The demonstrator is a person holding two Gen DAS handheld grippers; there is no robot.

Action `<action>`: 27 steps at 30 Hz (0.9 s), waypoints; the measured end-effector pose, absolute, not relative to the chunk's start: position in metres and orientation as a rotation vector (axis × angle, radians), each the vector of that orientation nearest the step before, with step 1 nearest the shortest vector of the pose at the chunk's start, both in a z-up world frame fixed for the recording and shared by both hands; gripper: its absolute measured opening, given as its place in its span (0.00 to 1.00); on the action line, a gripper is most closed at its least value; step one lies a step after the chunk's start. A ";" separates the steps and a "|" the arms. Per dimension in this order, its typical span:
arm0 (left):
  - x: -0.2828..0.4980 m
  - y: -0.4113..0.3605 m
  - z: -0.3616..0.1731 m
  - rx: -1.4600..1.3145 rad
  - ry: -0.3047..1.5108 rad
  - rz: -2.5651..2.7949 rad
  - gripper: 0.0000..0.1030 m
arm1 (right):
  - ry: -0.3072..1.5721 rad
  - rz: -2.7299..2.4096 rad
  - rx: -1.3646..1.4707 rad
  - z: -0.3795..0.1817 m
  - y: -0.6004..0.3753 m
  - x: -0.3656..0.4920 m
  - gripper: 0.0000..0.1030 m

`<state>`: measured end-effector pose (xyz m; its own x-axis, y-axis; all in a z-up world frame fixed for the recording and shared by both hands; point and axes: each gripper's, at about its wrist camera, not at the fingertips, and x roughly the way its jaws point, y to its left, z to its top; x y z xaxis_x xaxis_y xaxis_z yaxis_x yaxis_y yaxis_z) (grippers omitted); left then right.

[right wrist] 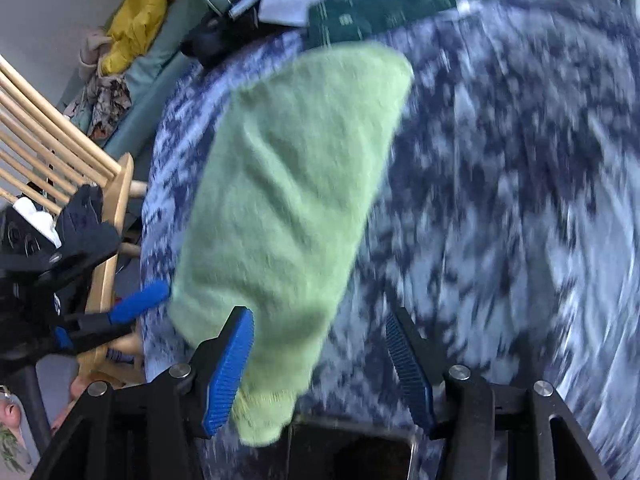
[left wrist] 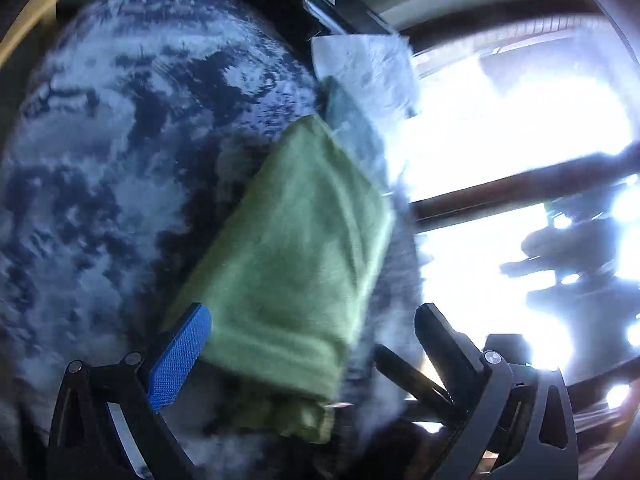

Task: Fold clothes
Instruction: 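Grasp the folded shirt end with the right gripper and lift it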

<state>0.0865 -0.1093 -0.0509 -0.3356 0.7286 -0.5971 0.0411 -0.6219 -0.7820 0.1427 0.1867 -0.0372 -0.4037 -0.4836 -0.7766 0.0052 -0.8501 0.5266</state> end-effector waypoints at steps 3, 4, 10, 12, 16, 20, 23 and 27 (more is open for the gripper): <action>0.085 -0.103 -0.047 -1.425 -0.979 2.024 1.00 | -0.630 -2.341 1.464 -0.025 0.188 0.130 0.55; 0.085 -0.098 -0.045 -1.420 -0.954 2.034 1.00 | -0.614 -2.348 1.456 -0.022 0.188 0.125 0.55; 0.081 -0.078 -0.051 -1.517 -0.814 2.127 1.00 | -0.600 -2.294 1.478 -0.036 0.177 0.099 0.56; 0.078 -0.074 -0.060 -1.579 -0.775 2.128 1.00 | -0.616 -2.273 1.510 -0.047 0.178 0.097 0.56; 0.076 -0.061 -0.059 -1.606 -0.657 2.168 1.00 | -0.710 -2.169 1.581 -0.067 0.186 0.099 0.56; 0.081 -0.049 -0.053 -1.597 -0.547 2.243 1.00 | -0.774 -2.014 1.589 -0.079 0.182 0.111 0.57; 0.092 -0.048 -0.039 -1.526 -0.495 2.295 1.00 | -0.785 -1.956 1.615 -0.089 0.174 0.119 0.57; 0.107 -0.046 -0.010 -1.364 -0.358 2.418 1.00 | -0.820 -1.910 1.567 -0.089 0.165 0.122 0.57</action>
<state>0.1071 -0.0458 -0.0098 -0.4808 0.4108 -0.7747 -0.1688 -0.9103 -0.3780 0.1220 0.1651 -0.0890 -0.1848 -0.7288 -0.6593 0.0242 -0.6741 0.7383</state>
